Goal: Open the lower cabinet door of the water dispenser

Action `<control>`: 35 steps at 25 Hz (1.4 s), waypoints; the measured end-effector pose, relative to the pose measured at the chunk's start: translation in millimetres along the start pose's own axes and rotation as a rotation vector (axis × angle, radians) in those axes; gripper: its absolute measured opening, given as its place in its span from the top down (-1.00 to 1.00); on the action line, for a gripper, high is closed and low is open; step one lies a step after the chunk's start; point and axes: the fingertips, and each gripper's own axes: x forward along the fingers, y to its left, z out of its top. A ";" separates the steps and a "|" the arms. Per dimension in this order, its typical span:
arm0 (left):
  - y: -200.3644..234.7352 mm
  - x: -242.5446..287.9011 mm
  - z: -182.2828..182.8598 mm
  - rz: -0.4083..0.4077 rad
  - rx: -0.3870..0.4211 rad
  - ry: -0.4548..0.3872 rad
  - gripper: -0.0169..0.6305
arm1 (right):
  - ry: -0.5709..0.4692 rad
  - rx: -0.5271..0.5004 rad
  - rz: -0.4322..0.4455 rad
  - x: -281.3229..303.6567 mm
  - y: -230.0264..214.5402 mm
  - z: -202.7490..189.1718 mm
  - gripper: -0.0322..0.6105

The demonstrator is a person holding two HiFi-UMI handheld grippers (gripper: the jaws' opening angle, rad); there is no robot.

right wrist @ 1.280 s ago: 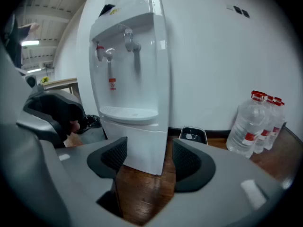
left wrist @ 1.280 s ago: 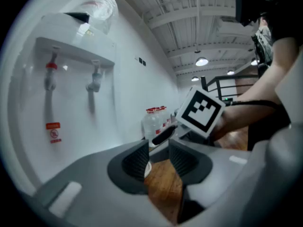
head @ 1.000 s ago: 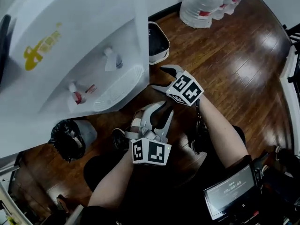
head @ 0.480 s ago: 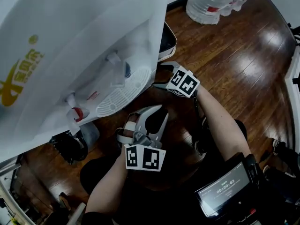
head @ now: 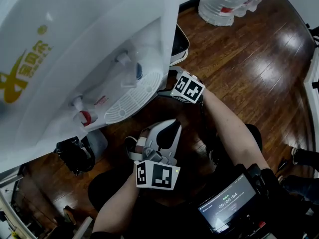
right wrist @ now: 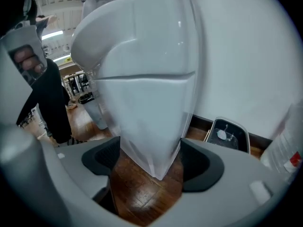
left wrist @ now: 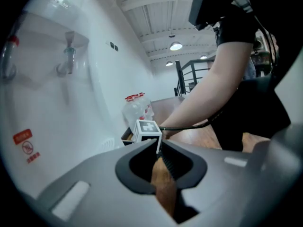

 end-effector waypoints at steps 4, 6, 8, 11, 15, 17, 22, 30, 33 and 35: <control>4.8 -5.2 6.3 0.040 0.000 -0.014 0.81 | -0.017 0.053 -0.022 -4.9 -2.4 -1.0 -0.26; 4.9 -6.1 5.1 0.045 -0.009 -0.012 0.82 | -0.013 0.063 -0.043 -7.4 -2.1 -4.8 -0.24; 3.8 -7.7 1.0 0.044 -0.017 -0.007 0.82 | -0.006 0.076 -0.054 -9.8 0.0 -9.4 -0.16; 2.4 -11.2 -0.3 0.053 -0.032 -0.011 0.82 | 0.019 0.091 -0.060 -15.6 7.1 -16.6 -0.16; -4.2 -17.6 7.1 0.079 -0.076 -0.048 0.86 | 0.068 0.118 -0.053 -30.7 23.9 -31.0 -0.16; -11.2 -21.9 8.0 0.089 -0.073 -0.057 0.87 | 0.094 0.113 -0.048 -38.1 35.8 -39.0 -0.16; -33.7 -40.2 -1.0 0.113 -0.054 -0.042 0.87 | 0.128 0.133 -0.043 -58.5 76.1 -57.8 -0.16; -65.8 -80.5 -8.9 0.201 -0.113 -0.079 0.88 | 0.153 0.125 -0.051 -76.5 139.3 -86.3 -0.08; -66.1 -97.1 -16.5 0.255 -0.165 -0.085 0.88 | 0.146 0.138 -0.035 -79.9 164.5 -91.2 -0.02; -60.0 -110.4 -28.9 0.310 -0.240 -0.083 0.87 | 0.136 0.149 -0.022 -81.9 180.4 -93.4 -0.02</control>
